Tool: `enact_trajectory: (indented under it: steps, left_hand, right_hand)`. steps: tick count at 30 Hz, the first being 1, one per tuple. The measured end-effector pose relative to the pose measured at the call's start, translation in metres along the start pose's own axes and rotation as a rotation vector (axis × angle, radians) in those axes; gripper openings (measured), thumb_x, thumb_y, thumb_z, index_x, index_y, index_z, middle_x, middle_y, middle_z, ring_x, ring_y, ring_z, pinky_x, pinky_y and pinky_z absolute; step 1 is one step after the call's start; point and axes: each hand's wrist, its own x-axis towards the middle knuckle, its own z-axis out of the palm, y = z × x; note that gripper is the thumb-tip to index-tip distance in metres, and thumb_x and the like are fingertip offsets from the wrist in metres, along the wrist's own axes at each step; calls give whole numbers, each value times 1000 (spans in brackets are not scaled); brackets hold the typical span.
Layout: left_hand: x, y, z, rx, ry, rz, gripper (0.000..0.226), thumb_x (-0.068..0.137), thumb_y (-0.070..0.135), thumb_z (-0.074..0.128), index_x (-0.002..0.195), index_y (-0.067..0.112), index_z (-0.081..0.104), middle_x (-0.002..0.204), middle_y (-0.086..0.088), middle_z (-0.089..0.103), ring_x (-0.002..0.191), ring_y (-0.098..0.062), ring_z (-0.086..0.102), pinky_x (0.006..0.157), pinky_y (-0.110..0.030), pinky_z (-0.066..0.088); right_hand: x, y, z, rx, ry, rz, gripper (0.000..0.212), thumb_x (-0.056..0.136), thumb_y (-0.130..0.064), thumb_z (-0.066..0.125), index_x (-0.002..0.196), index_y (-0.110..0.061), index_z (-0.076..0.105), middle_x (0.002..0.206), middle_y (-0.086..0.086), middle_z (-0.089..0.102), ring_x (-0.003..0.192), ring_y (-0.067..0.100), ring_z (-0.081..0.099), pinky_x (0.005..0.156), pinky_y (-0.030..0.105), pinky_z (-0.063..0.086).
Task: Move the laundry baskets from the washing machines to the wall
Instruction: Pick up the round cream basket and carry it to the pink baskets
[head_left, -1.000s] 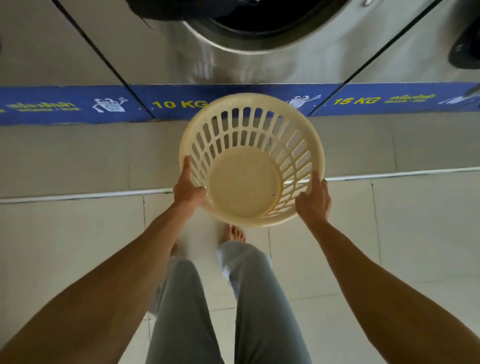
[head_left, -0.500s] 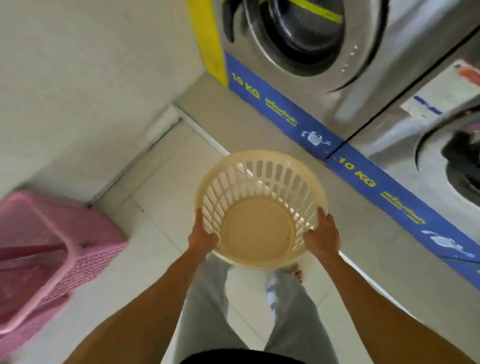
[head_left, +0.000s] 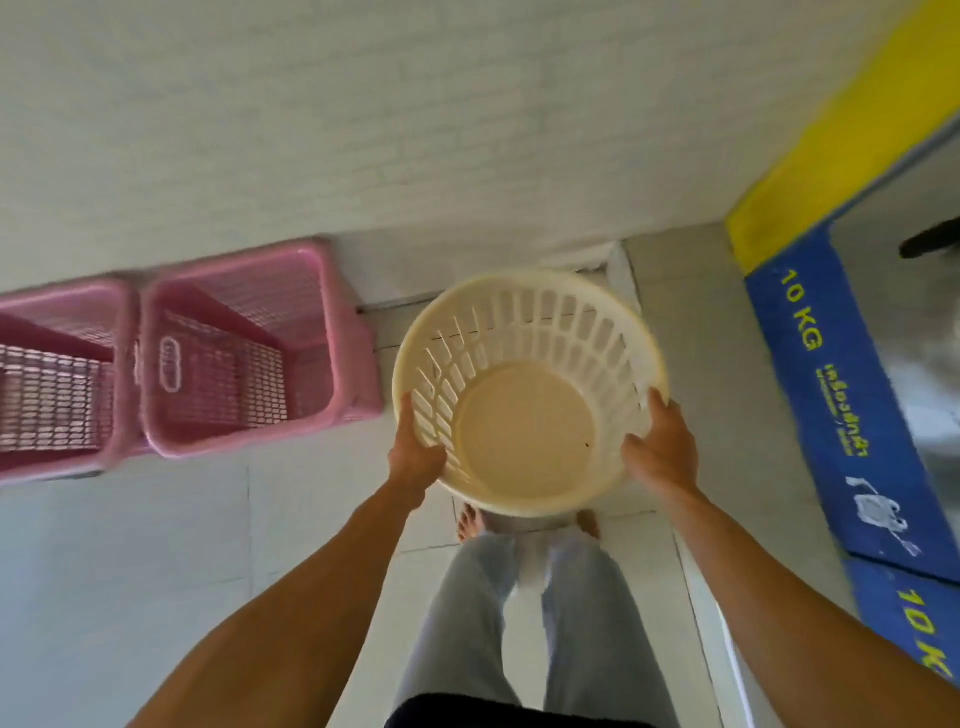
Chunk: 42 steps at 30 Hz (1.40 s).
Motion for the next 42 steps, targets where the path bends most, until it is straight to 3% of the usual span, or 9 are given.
enact_trajectory:
  steps: [4,10,17,22,26,30,36,39,42]
  left_hand:
    - [41,-3,-10,-97,86,-61,102,83,-4,57,152,53,8,149,-11,47,120,-36,58,92,-52,57]
    - [132,-24,5,-210,221,-116,97,87,-6,52,154,49,8,146,-9,50,115,-32,61,92,-51,57]
    - [234,-63,38,-308,327,-114,96,87,-2,55,152,52,10,154,-4,43,121,-29,58,91,-49,58]
    - [288,-93,56,-284,410,-92,97,84,-3,53,154,50,10,148,-5,48,90,-15,63,75,-35,58]
    - [313,-109,63,-284,432,-78,97,85,-6,51,156,45,10,152,-8,44,100,-20,58,69,-25,53]
    - [330,-116,59,-261,423,-72,101,86,-8,51,155,49,4,155,-9,40,93,-18,58,62,-21,51]
    - [353,-114,41,-112,311,-16,112,86,1,61,150,54,-14,154,-10,41,103,-36,63,81,-53,60]
    - [357,-113,37,-4,246,-10,112,88,10,66,151,48,-18,153,-11,42,109,-38,62,87,-54,58]
    - [342,-107,27,9,255,-80,100,90,10,61,157,40,-6,143,-12,53,114,-38,61,95,-52,54]
  right_hand:
    - [51,-43,15,-97,-55,-115,77,89,-16,60,160,-23,29,161,7,33,136,35,48,107,45,45]
    - [151,-73,74,-226,-145,-271,70,86,-32,64,150,-24,37,138,6,52,110,34,63,87,43,56]
    - [256,-83,154,-327,-140,-407,68,89,-31,70,150,-18,41,133,7,54,108,30,63,76,26,42]
    - [293,-81,203,-355,-114,-422,77,91,-29,70,157,-20,32,143,6,50,118,29,60,94,41,53]
    - [305,-78,226,-381,-109,-437,81,90,-32,71,158,-22,29,149,7,46,120,29,59,93,45,54]
    - [312,-83,239,-379,-105,-464,83,90,-32,72,159,-22,27,153,6,42,122,28,58,93,45,55]
    - [332,-103,248,-474,-133,-478,83,92,-36,71,160,-17,27,146,10,48,118,31,60,88,40,52]
    - [333,-112,245,-524,-171,-456,82,93,-34,70,160,-17,26,143,10,50,117,31,61,88,39,51]
    - [322,-115,232,-482,-237,-413,77,94,-26,68,159,-19,27,145,7,49,123,29,57,95,39,49]
